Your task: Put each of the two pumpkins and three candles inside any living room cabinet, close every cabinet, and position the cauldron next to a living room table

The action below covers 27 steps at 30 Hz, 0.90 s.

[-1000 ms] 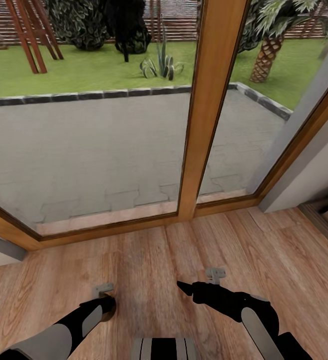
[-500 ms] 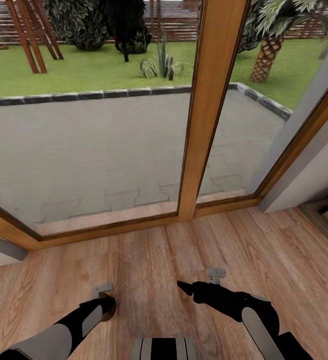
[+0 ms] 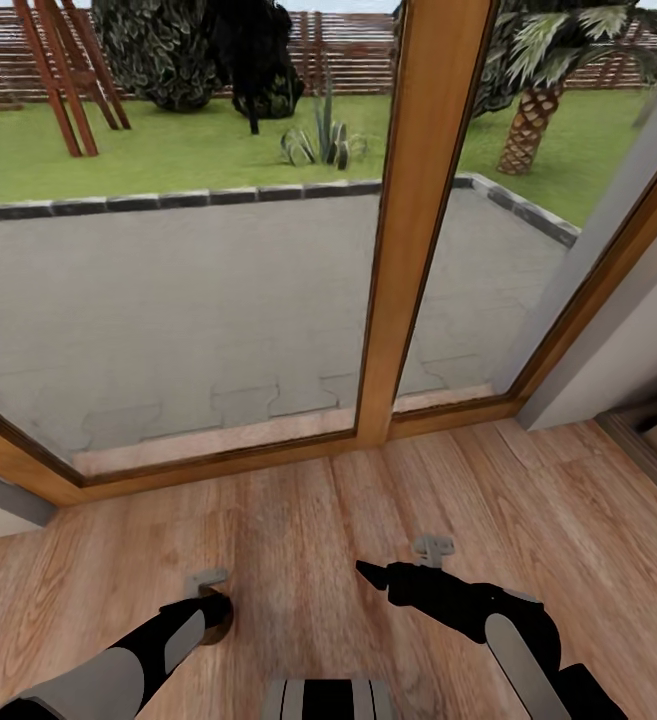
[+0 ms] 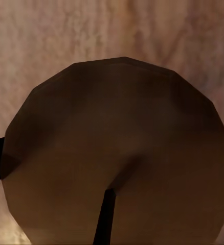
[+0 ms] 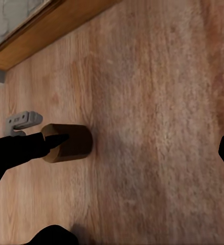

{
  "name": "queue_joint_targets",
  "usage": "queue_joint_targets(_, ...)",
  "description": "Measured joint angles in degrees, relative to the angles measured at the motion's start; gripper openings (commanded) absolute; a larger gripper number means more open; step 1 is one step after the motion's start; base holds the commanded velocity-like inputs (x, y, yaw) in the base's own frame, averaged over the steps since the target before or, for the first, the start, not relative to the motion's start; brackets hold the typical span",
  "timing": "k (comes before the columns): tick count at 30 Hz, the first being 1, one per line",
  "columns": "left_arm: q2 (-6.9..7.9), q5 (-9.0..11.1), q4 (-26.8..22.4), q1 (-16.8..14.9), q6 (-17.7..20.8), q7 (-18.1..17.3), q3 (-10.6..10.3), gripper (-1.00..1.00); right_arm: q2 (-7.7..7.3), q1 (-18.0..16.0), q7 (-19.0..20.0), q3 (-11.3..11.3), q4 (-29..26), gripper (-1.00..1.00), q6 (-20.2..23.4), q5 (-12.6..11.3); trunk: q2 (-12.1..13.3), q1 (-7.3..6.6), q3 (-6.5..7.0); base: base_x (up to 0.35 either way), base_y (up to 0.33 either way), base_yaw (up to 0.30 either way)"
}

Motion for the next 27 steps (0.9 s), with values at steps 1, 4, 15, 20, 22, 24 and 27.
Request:
queue_joint_targets(1,0.00,0.0,0.0,0.0,0.0,0.0,0.0,-1.00,0.00,0.0,0.0,0.0,0.0,1.00,0.0,0.0,0.0,-0.03,0.22,0.000,0.000,0.000)
queue_joint_targets(4,-0.01,0.0,0.0,0.0,0.1,0.1,0.0,-1.00,0.03,0.0,0.0,0.0,0.0,1.00,0.0,0.0,0.1,-0.10,0.89,0.000,0.000,0.000)
queue_joint_targets(15,0.04,0.2,0.0,0.0,1.0,0.2,0.2,-1.00,0.07,0.0,0.0,0.1,0.0,1.00,0.1,0.0,0.2,-0.39,3.33,0.000,0.000,0.000)
queue_joint_targets(20,0.12,0.1,-0.1,0.0,2.7,0.1,0.3,-1.00,0.19,0.0,-0.5,0.0,0.0,1.00,0.1,0.2,0.3,-0.51,4.43,0.000,0.000,0.000)
queue_joint_targets(22,0.22,0.1,-1.2,0.0,4.2,0.0,0.3,-1.00,0.13,0.0,-0.5,-0.1,0.0,1.00,0.0,0.1,0.3,-0.57,4.88,0.000,0.000,0.000)
queue_joint_targets(24,0.32,0.1,-5.9,0.0,10.2,0.1,0.1,-1.00,0.11,0.0,-0.6,-0.2,0.1,1.00,0.0,0.4,0.3,-0.62,5.33,0.000,0.000,0.000)
queue_joint_targets(27,0.35,0.4,-14.2,0.0,22.0,0.4,0.4,-1.00,0.09,0.0,-0.7,-0.2,0.1,1.00,0.0,0.6,0.4,-0.70,5.99,0.000,0.000,0.000)
